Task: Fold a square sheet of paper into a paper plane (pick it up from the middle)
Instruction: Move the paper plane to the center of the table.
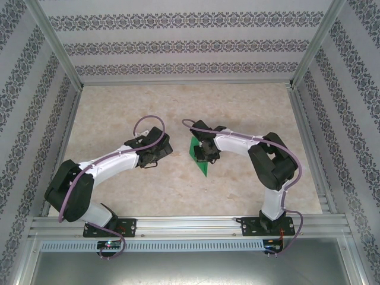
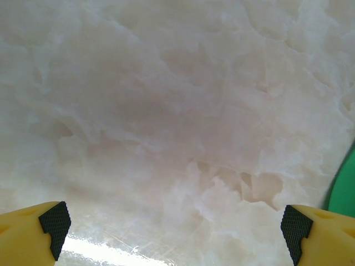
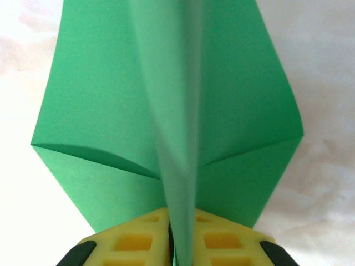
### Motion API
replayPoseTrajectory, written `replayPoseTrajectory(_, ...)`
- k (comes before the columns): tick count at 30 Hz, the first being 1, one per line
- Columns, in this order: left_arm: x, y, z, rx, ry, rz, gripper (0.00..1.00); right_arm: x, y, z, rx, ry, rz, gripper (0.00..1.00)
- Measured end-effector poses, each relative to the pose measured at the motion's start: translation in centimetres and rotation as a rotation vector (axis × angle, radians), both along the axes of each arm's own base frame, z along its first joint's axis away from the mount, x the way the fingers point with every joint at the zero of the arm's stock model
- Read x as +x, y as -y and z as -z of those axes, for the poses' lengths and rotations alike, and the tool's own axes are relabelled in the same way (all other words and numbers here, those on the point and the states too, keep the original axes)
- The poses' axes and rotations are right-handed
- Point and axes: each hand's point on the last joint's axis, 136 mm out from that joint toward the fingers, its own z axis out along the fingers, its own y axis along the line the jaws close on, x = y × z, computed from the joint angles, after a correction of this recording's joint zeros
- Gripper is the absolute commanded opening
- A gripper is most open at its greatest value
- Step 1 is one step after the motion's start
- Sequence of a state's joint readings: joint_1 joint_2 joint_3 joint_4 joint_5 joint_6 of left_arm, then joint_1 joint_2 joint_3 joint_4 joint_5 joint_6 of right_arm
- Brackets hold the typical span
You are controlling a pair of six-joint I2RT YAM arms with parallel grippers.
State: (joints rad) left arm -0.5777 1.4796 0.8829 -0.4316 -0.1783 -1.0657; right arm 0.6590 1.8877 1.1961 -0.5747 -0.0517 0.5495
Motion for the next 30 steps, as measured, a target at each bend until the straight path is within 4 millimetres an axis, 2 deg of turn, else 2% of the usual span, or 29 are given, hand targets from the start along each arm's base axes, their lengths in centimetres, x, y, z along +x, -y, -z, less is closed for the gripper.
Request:
replayPoseTrajectory(3, -0.1, -0.3, 0.1, 0.007, -0.006, -0.007, 1.0, 1.0, -0.1, -0.6, -0.003, 0.011, 0.005, 0.12)
replayPoseTrajectory(5, -0.1, -0.5, 0.0, 0.007, -0.007, -0.01, 1.0, 2.4, -0.4, -1.5, 0.006, 0.033, 0.011, 0.12)
replayPoseTrajectory(8, -0.3, -0.7, -0.2, 0.009, -0.007, -0.014, 1.0, 6.8, -0.8, -3.6, 0.038, 0.107, 0.036, 0.12)
replayPoseTrajectory(11, -0.3, -1.0, -0.3, 0.011, -0.011, -0.017, 1.0, 11.3, -0.4, -5.1, 0.058, 0.176, 0.07, 0.11)
replayPoseTrajectory(17, -0.5, -1.1, -0.2, 0.018, -0.019, -0.012, 1.0, 17.1, 1.7, -4.5, 0.012, 0.231, 0.094, 0.12)
replayPoseTrajectory(22, -0.6, -1.1, 0.0, 0.022, -0.027, -0.006, 1.0, 19.3, 2.5, -3.3, -0.031, 0.23, 0.08, 0.13)
replayPoseTrajectory(30, -0.4, -0.9, 0.0, 0.035, -0.034, 0.011, 1.0, 19.5, 3.4, -1.4, -0.066, 0.183, 0.08, 0.18)
